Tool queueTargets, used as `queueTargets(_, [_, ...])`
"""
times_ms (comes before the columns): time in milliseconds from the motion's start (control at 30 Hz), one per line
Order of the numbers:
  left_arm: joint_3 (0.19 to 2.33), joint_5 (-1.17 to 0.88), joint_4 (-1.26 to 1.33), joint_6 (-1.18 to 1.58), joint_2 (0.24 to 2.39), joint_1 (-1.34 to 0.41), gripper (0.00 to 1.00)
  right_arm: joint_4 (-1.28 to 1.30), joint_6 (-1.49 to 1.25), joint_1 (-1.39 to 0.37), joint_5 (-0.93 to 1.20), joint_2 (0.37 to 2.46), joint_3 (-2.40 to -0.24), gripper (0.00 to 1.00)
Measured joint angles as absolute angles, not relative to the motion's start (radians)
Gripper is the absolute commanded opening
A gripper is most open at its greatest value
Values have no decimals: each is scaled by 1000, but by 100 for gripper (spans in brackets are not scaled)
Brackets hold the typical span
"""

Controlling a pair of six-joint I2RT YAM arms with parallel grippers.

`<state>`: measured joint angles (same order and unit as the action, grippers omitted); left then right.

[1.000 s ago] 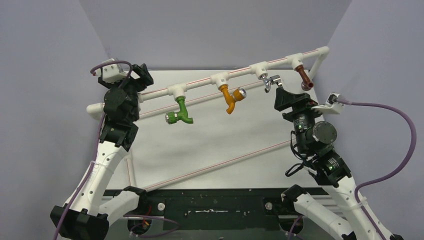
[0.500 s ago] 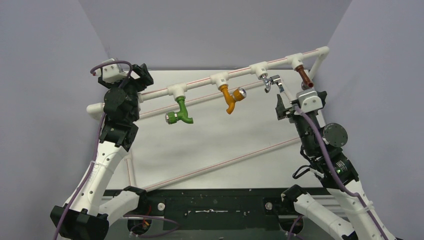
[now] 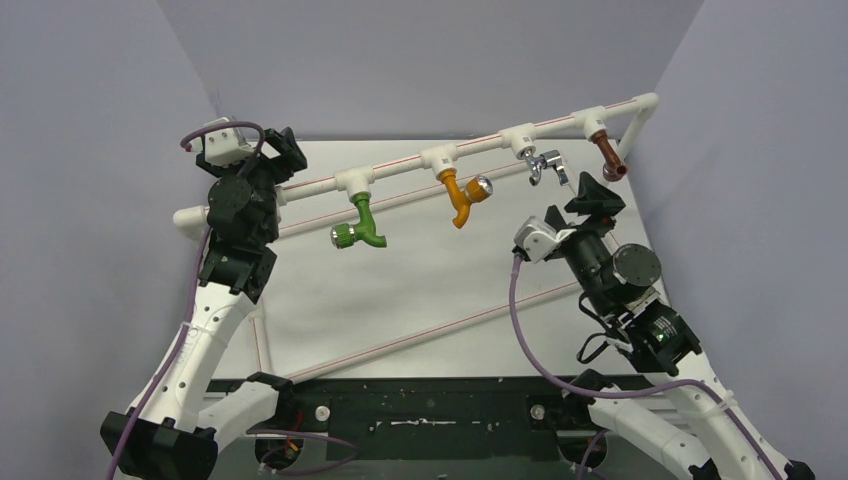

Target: Install the water faucets

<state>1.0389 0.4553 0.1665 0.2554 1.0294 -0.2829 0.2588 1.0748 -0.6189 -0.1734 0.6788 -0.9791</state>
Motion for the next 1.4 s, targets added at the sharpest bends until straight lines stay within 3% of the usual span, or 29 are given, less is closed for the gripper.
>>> queueTargets(567, [1037, 456, 167, 255, 1027, -288, 80, -75, 1436, -628, -221, 871, -849, 69])
queueTargets(833, [1037, 460, 167, 255, 1024, -293, 80, -172, 1443, -601, -249, 939, -849, 51])
queueTargets(1100, [1037, 461, 168, 255, 1025, -296, 80, -171, 1367, -567, -244, 949, -848, 2])
queueTargets(1400, [1038, 464, 173, 255, 1029, -296, 80, -177, 1201, -562, -239, 948, -849, 0])
